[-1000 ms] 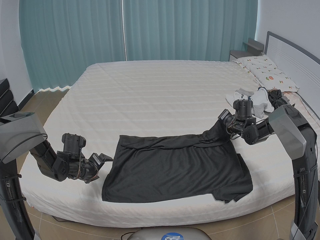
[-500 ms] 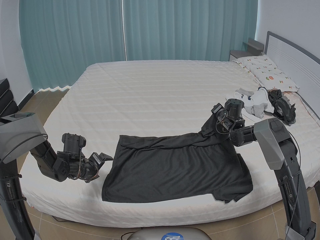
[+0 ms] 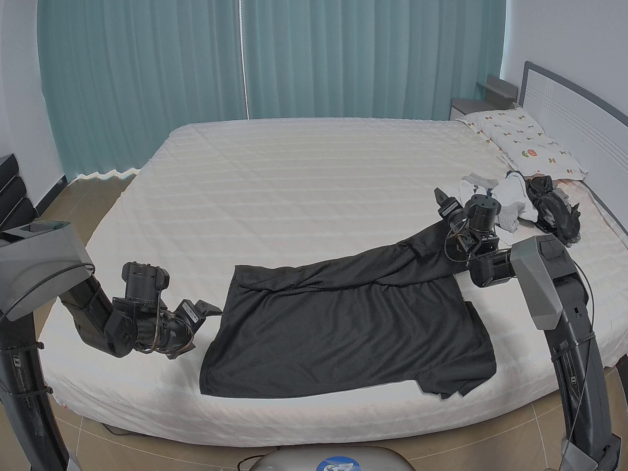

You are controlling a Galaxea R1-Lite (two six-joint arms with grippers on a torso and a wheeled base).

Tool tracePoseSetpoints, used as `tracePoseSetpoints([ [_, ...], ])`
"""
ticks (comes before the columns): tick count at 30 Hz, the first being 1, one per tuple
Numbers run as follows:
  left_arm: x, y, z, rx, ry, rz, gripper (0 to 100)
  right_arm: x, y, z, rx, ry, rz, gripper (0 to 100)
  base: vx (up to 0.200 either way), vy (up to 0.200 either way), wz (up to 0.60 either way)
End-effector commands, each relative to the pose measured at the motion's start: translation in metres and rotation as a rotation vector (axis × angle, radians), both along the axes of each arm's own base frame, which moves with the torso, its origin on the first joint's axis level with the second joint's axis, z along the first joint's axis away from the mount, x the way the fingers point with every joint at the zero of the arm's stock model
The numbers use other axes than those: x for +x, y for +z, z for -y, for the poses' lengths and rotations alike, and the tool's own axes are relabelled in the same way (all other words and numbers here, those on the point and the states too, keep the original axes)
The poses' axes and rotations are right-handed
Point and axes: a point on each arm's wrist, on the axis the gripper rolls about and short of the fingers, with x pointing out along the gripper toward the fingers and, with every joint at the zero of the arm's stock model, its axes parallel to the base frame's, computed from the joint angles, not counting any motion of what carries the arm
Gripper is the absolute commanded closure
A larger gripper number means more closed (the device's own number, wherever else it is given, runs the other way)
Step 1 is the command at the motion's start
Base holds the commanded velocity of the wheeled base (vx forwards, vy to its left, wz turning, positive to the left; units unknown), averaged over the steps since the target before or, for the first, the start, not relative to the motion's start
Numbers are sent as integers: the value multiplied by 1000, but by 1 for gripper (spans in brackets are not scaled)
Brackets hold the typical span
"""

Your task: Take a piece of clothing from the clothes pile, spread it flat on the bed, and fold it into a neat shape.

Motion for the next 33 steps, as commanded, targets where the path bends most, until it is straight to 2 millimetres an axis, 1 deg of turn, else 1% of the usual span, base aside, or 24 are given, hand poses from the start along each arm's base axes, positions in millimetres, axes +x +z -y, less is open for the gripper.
tracePoseSetpoints([
  [1,0,0,0,-1,0,-1,0,1,-7,9,-5,-3,-39,0,0,0,0],
  [2,0,0,0,-1,0,-1,0,1,-22,10,-11,3,-125,0,0,0,0],
  [4,0,0,0,0,-1,0,0,0,-43,5,-16,7,-215,0,0,0,0],
  [5,0,0,0,0,-1,0,0,0,-43,5,-16,7,-215,0,0,0,0],
  [6,0,0,0,-1,0,-1,0,0,-48,5,-23,0,-207,0,0,0,0],
  [7,0,0,0,0,-1,0,0,0,-41,6,-20,-13,-171,0,0,0,0],
  [8,0,0,0,0,-1,0,0,0,-40,6,-20,-15,-165,0,0,0,0],
  [9,0,0,0,-1,0,-1,0,1,-26,8,-15,-40,-101,0,0,0,0],
  [10,0,0,0,-1,0,-1,0,0,0,9,-13,-54,-38,0,0,0,0],
  [11,0,0,0,-1,0,-1,0,-4,8,11,-18,-54,-57,0,0,0,0],
  [13,0,0,0,0,-1,0,0,-15,6,14,-30,-39,-151,0,0,0,0],
  [15,0,0,0,-1,0,-1,0,-34,-8,14,-39,14,-271,0,0,0,0],
  [16,0,0,0,-3,2,0,0,-45,-19,15,-44,36,-324,0,0,0,0],
  [18,0,0,0,-5,4,-1,0,-63,-28,16,-55,69,-380,0,0,0,0],
  [21,0,0,0,-2,-1,1,0,-77,-28,17,-68,82,-371,0,0,0,0],
  [23,0,1,0,-4,-1,1,0,-88,-22,18,-69,82,-362,0,0,0,0],
  [25,0,1,0,-4,-1,1,0,-104,-12,20,-64,85,-375,0,0,0,0],
  [26,0,0,0,-4,-1,0,0,-112,-11,19,-58,87,-391,0,0,0,0],
  [27,0,0,0,-4,-1,0,0,-112,-11,19,-58,87,-391,0,0,0,0],
  [28,0,0,0,-3,0,0,0,-135,-18,14,-36,82,-464,0,0,0,0],
  [29,0,0,0,-3,0,0,0,-145,-23,9,-19,83,-494,0,0,0,0],
  [30,0,0,0,-3,0,0,0,-159,-26,1,22,80,-517,0,0,0,0],
  [31,0,0,0,-3,0,2,0,-171,-27,-5,83,76,-517,0,0,0,0],
  [33,0,0,0,-3,0,2,0,-183,-27,-10,204,75,-476,0,-100,0,0],
])
